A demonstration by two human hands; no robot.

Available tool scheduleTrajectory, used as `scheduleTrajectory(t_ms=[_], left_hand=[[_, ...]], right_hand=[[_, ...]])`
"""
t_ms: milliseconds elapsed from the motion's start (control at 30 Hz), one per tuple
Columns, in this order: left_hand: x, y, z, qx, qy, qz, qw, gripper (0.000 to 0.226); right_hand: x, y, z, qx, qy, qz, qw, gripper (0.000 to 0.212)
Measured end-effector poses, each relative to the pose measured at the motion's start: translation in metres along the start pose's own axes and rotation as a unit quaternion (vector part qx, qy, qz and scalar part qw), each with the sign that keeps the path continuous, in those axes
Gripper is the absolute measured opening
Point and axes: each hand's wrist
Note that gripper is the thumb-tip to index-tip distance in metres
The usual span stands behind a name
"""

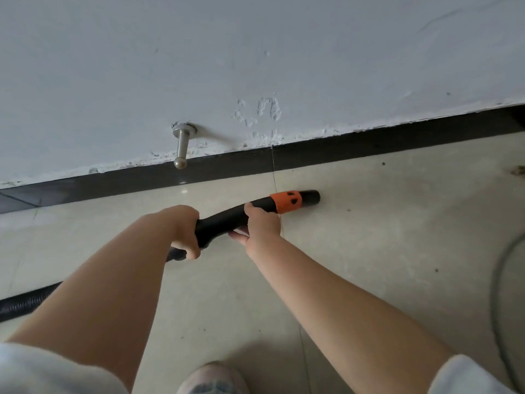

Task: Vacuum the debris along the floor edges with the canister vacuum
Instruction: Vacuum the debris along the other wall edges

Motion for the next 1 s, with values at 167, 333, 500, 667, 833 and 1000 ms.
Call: scheduleTrajectory(t_ms=[167,333,500,667,833,1000], left_hand=[[-0.009,-0.015,-0.011,0.046,0.001,-0.037,0.998,0.035],[-0.013,-0.010,-0.012,0.057,0.010,-0.072,0.996,0.034],[0.001,0.028,0.000,0.022,0.015,-0.042,0.999,0.036],[0.015,0.094,0.017,-0.041,0.031,0.005,0.999,0.043],[0.015,0.167,0.033,-0.105,0.037,0.005,0.994,0.043],[-0.003,0.204,0.038,-0.153,0.048,-0.095,0.983,0.037]], right_hand=[[-0.013,-0.011,0.003,-0.020,-0.055,-0.082,0.995,0.038],[-0.019,-0.022,0.012,-0.003,-0.073,-0.135,0.988,0.035],[0.010,-0.035,0.021,0.034,-0.041,-0.087,0.995,0.035],[0.066,-0.066,0.025,0.057,0.000,-0.009,0.998,0.041],[0.129,-0.098,0.030,0.065,0.065,0.046,0.995,0.046],[0.175,-0.112,0.032,0.075,0.107,0.046,0.990,0.046]])
Point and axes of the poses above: each hand's wrist, its own z-axis towards the middle knuckle, its own x-axis out of the back of the hand, y = z × x, and after that the axes turned 11 degrees about -z, right-handed
